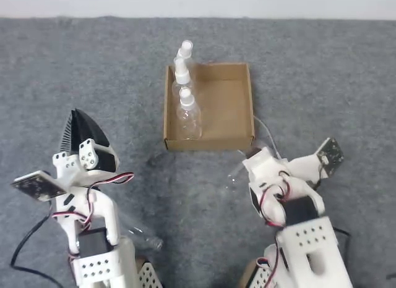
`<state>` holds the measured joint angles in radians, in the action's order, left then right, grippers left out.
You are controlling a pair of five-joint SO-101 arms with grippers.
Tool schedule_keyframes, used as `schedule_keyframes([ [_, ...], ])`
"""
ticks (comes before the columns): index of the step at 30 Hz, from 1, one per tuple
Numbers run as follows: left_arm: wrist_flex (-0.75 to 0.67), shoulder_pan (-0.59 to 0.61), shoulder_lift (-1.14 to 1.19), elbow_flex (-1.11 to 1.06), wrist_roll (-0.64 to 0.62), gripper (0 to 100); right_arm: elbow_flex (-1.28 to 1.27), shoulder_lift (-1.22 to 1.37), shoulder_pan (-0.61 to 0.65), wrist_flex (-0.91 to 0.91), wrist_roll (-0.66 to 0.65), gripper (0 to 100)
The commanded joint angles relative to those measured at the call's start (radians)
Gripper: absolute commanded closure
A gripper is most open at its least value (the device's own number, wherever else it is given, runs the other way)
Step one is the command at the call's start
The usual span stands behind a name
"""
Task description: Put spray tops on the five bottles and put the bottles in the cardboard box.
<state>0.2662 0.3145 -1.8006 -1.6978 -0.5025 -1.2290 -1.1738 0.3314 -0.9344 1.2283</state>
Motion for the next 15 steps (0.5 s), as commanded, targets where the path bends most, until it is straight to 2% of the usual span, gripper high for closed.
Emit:
schedule_keyframes([
  [1,-0.015,0.005,-0.023,0.013,0.008,99,-0.031,-0.150,-0.008,-0.016,0.011,79.6],
  [6,-0.015,0.005,-0.023,0.013,0.008,99,-0.147,-0.348,-0.008,0.038,-0.009,79.6],
  [11,-0.014,0.005,-0.023,0.013,0.008,99,-0.236,-0.538,-0.024,0.039,-0.170,79.8],
  [15,-0.014,0.005,-0.023,0.013,0.008,99,-0.275,-0.653,-0.122,0.047,-0.279,80.0],
])
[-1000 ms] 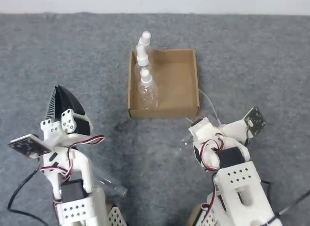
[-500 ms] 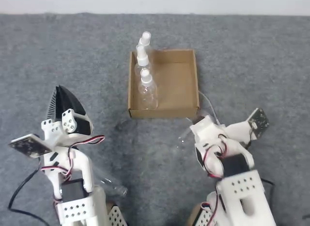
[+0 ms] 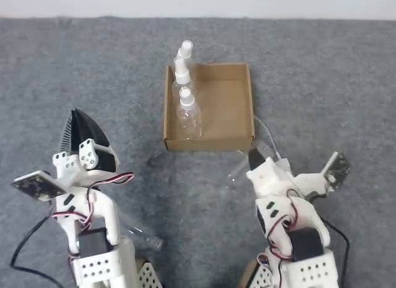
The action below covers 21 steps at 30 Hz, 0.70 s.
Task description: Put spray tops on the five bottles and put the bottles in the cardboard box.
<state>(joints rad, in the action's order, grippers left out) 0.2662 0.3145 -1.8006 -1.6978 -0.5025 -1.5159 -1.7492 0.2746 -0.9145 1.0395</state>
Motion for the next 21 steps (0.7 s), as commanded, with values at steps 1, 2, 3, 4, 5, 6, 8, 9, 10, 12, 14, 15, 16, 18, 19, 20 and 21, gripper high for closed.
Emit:
schedule_keyframes([
  [1,-0.014,0.005,-0.023,0.013,0.008,99,0.017,-0.076,-0.093,0.028,-0.126,80.1],
  [2,-0.014,0.005,-0.023,0.013,0.008,99,0.020,-0.070,-0.113,0.036,-0.161,80.1],
  [3,-0.014,0.005,-0.023,0.013,0.008,99,0.021,-0.062,-0.136,0.048,-0.192,80.1],
  [4,-0.014,0.005,-0.023,0.013,0.008,99,0.021,-0.058,-0.156,0.061,-0.221,80.1],
  [5,-0.014,0.005,-0.023,0.013,0.008,99,0.021,-0.059,-0.176,0.068,-0.244,80.1],
  [6,-0.014,0.005,-0.023,0.013,0.008,99,0.021,-0.065,-0.194,0.073,-0.267,80.1],
  [8,-0.014,0.005,-0.023,0.013,0.008,99,0.023,-0.068,-0.223,0.077,-0.301,80.1],
  [9,-0.014,0.005,-0.023,0.013,0.008,99,0.028,-0.068,-0.231,0.074,-0.316,80.1],
  [10,-0.014,0.005,-0.023,0.013,0.008,99,0.029,-0.068,-0.236,0.073,-0.328,80.1],
  [12,-0.014,0.005,-0.023,0.013,0.008,99,0.034,-0.068,-0.240,0.067,-0.348,80.1],
  [14,-0.014,0.005,-0.023,0.013,0.008,99,0.035,-0.068,-0.240,0.051,-0.374,80.1],
  [15,-0.014,0.005,-0.023,0.013,0.008,99,0.037,-0.068,-0.240,0.033,-0.402,80.1],
  [16,-0.014,0.005,-0.023,0.013,0.008,99,0.037,-0.068,-0.240,0.019,-0.443,80.1],
  [18,-0.014,0.005,-0.023,0.013,0.008,99,0.037,-0.068,-0.240,0.007,-0.523,80.1],
  [19,-0.014,0.005,-0.023,0.013,0.008,99,0.037,-0.068,-0.240,0.004,-0.559,80.1],
  [20,-0.014,0.005,-0.023,0.013,0.008,99,0.037,-0.068,-0.240,0.004,-0.589,80.1],
  [21,-0.014,0.005,-0.023,0.013,0.008,99,0.037,-0.068,-0.242,0.004,-0.623,80.1],
])
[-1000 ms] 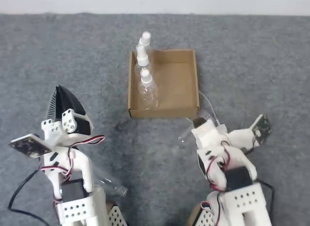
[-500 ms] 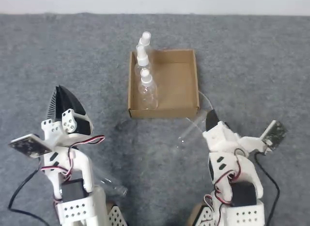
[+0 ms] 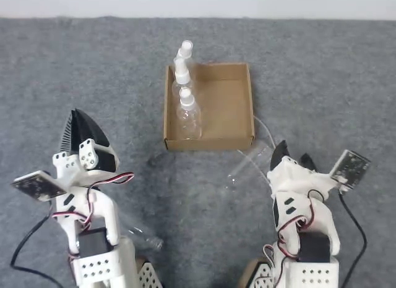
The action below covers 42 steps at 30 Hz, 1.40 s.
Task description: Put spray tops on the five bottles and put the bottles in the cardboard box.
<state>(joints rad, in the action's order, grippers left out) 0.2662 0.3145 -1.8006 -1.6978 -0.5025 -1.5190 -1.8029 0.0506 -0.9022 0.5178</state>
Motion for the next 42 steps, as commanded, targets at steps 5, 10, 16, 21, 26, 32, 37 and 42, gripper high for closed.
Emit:
schedule_keyframes([
  [5,-0.014,0.005,-0.023,0.013,0.008,99,0.034,-0.015,-0.018,-0.010,-0.296,80.1],
  [10,-0.014,0.005,-0.023,0.013,0.008,99,0.064,-0.013,-0.013,-0.105,-0.419,80.1],
  [16,-0.012,0.005,-0.023,0.013,0.008,99,0.160,-0.013,-0.008,-0.232,-0.635,79.8],
  [21,-0.012,0.005,-0.023,0.013,0.008,99,0.192,-0.010,0.013,-0.262,-0.868,79.7],
  [26,-0.012,0.005,-0.023,0.013,0.008,99,0.233,-0.010,0.111,-0.352,-1.005,79.7],
  [32,-0.012,0.005,-0.023,0.013,0.008,99,0.273,-0.008,0.131,-0.367,-1.076,79.7],
  [37,-0.012,0.005,-0.023,0.013,0.008,99,0.288,-0.008,0.154,-0.415,-1.137,79.7],
  [42,-0.012,0.005,-0.023,0.013,0.008,99,0.290,0.056,0.159,-0.421,-1.191,79.7],
])
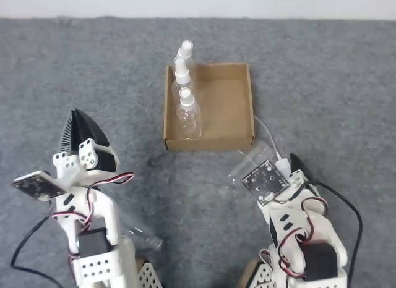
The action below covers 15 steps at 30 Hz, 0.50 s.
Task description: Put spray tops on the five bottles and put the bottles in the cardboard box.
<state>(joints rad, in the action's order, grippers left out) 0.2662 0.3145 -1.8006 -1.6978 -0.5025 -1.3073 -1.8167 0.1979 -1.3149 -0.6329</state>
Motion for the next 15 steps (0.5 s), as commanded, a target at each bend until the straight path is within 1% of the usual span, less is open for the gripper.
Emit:
schedule_keyframes([
  [1,-0.012,0.005,-0.023,0.013,0.008,99,0.078,0.102,0.012,-0.004,-0.046,79.7],
  [8,-0.012,0.005,-0.023,0.013,0.008,99,0.144,0.323,0.028,0.002,-0.137,79.7],
  [15,-0.012,0.003,-0.023,0.013,0.008,99,0.166,0.509,0.030,0.008,-0.276,79.7],
])
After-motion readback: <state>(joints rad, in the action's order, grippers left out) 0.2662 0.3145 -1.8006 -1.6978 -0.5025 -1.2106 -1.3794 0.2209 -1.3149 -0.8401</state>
